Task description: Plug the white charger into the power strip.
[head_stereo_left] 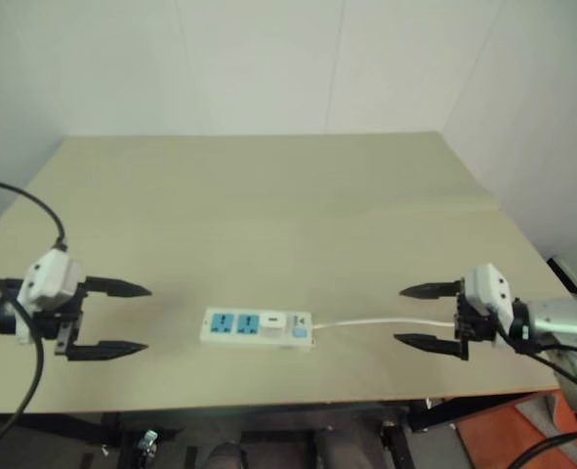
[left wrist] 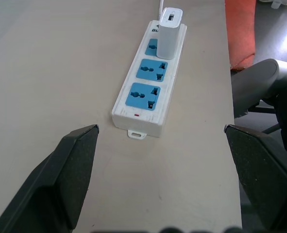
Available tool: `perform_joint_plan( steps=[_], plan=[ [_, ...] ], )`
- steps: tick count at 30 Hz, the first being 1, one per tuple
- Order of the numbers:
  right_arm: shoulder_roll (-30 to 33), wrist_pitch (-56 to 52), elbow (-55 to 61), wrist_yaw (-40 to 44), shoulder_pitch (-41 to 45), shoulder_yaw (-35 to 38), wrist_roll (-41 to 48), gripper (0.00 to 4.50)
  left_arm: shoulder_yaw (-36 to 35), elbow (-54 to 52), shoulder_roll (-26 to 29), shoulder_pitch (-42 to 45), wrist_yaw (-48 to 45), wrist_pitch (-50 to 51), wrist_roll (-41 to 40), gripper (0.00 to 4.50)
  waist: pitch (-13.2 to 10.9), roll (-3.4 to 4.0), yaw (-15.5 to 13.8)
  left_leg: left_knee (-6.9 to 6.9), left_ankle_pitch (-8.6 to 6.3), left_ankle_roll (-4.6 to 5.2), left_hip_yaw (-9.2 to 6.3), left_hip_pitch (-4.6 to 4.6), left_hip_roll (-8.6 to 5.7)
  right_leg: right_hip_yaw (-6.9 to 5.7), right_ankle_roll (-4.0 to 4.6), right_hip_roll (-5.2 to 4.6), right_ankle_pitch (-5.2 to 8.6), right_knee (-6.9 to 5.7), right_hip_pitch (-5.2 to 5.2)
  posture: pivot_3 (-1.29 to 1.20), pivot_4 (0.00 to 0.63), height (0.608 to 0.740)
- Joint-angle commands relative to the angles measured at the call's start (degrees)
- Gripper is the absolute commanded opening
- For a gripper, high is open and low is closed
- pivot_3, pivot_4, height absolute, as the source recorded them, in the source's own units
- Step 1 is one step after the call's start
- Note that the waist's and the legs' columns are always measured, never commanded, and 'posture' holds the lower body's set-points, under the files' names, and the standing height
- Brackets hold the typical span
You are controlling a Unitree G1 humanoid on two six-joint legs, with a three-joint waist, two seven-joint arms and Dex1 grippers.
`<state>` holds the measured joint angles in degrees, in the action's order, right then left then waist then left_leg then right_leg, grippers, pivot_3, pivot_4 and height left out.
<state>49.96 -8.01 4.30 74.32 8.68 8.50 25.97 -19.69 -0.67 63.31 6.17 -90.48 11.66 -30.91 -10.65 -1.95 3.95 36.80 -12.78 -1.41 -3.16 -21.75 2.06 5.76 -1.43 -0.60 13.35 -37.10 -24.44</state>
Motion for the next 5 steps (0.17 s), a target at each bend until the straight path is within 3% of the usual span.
perform_joint_plan(
  steps=[1, 5],
  plan=[
    [1.13, -0.27, 1.86, -0.26, -0.50, 2.73, 1.31, 4.48, -1.10, -1.38, 0.49, 0.71, 0.44, 0.74, -1.21, 4.50, 0.00, 0.00, -0.01, 0.00, 0.00, 0.00, 0.00, 0.00, 0.00, 0.00, 0.00, 0.00, 0.00, 0.00, 0.00, 0.00, 0.150, 0.740],
    [1.17, -0.18, 1.86, -0.10, -0.67, 2.49, 0.99, 4.48, -0.41, -1.33, 0.45, 1.56, 0.15, 1.10, -1.39, 4.50, 0.00, 0.00, 0.00, 0.00, 0.00, 0.00, 0.00, 0.02, 0.00, 0.00, -0.01, 0.00, -0.01, -0.01, 0.00, 0.00, 0.150, 0.740]
  ],
)
